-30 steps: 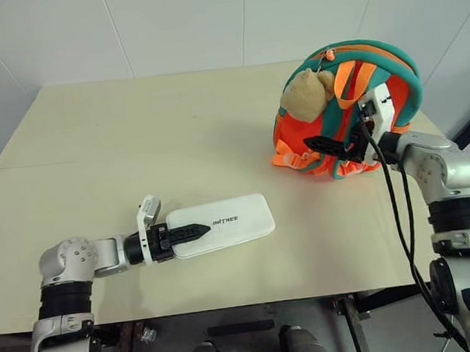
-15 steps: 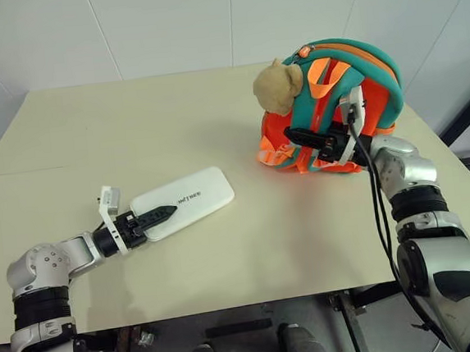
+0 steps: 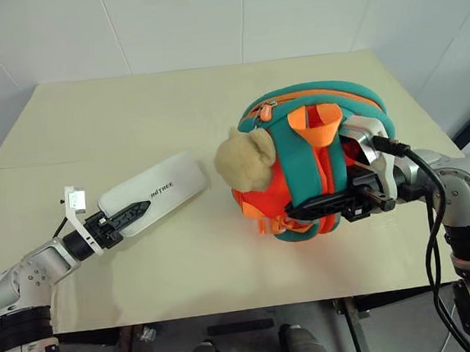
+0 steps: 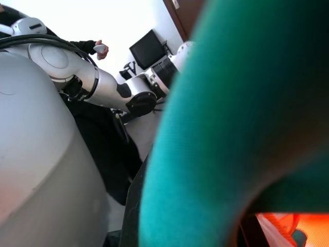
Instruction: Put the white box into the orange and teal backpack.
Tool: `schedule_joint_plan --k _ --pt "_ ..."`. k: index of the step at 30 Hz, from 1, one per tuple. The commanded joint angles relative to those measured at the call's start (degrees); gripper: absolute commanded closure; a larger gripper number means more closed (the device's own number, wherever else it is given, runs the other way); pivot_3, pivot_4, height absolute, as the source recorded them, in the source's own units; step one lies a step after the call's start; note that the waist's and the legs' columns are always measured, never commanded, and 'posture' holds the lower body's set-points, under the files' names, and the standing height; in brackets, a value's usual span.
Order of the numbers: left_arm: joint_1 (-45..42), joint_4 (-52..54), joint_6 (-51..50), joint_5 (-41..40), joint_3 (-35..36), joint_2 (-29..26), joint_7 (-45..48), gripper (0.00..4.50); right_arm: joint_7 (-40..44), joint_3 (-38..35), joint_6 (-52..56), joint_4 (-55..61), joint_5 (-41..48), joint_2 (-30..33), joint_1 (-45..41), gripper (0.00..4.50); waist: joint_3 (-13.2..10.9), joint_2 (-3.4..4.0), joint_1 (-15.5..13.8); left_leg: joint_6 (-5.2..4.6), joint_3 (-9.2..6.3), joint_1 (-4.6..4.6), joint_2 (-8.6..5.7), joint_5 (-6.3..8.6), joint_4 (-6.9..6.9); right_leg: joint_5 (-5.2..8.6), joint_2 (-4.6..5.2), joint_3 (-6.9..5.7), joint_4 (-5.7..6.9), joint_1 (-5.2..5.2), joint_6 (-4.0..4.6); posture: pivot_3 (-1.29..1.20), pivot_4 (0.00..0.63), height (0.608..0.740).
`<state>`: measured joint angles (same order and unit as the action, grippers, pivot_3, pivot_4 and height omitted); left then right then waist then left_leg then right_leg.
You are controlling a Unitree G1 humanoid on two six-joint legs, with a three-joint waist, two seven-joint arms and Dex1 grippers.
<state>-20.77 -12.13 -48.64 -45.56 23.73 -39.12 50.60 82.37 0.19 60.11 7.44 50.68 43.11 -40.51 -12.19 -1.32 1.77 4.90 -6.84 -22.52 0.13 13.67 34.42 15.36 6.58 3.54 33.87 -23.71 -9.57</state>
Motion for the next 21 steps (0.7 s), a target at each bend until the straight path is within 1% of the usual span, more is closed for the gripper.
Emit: schedule_joint_plan --k 1,4,8,11,15,21 --pt "1.64 6.54 7.26 0.6 2.0 -2.24 5.03 3.04 3.48 1.13 -0.99 -1.03 -0.69 3.27 1.75 4.5 0.0 0.0 -0.19 -0.01 0.0 0.0 0.0 0.01 -0.01 0.01 0.0 0.0 -0.01 0.0 0.01 0.0 0.15 0.74" --pt "2.27 9.0 10.03 -0.02 3.6 -3.34 6.4 3.04 5.64 2.5 -3.34 -5.3 -3.14 5.3 1.4 4.5 0.0 0.0 -0.19 -0.02 0.03 -0.03 0.0 0.04 0.03 0.02 0.01 0.0 -0.05 0.01 0.03 0.0 0.15 0.74" --pt "3.49 10.53 9.88 -0.71 4.42 -4.06 6.5 3.04 6.92 3.79 -5.59 -8.76 -5.28 5.86 0.27 4.5 0.0 0.0 0.03 -0.03 0.05 0.0 0.01 0.05 0.06 0.02 0.0 0.0 -0.03 0.01 0.03 0.0 0.15 0.74" --pt "5.01 11.75 9.86 -0.76 4.1 -3.38 6.42 3.04 6.88 3.97 -5.88 -8.3 -5.09 5.65 0.46 4.5 0.0 0.0 -0.01 -0.04 0.06 -0.01 0.03 0.06 0.05 0.02 -0.01 0.0 -0.01 0.01 0.02 0.0 0.15 0.74" --pt "4.87 12.5 9.52 -1.59 4.16 -2.82 5.81 3.04 6.62 3.9 -5.74 -7.03 -4.69 5.85 1.16 4.5 -0.01 0.0 -0.18 -0.06 0.05 -0.04 0.03 0.07 0.08 0.02 -0.01 0.0 -0.02 0.0 0.02 0.0 0.15 0.74" --pt "2.96 12.54 9.28 -2.73 4.57 -3.89 6.82 3.04 7.62 3.53 -5.66 -6.86 -5.37 8.79 2.3 4.5 -0.01 0.0 -0.19 -0.07 0.05 -0.08 0.02 0.08 0.18 0.02 -0.01 -0.01 0.0 0.01 0.0 0.0 0.15 0.74"
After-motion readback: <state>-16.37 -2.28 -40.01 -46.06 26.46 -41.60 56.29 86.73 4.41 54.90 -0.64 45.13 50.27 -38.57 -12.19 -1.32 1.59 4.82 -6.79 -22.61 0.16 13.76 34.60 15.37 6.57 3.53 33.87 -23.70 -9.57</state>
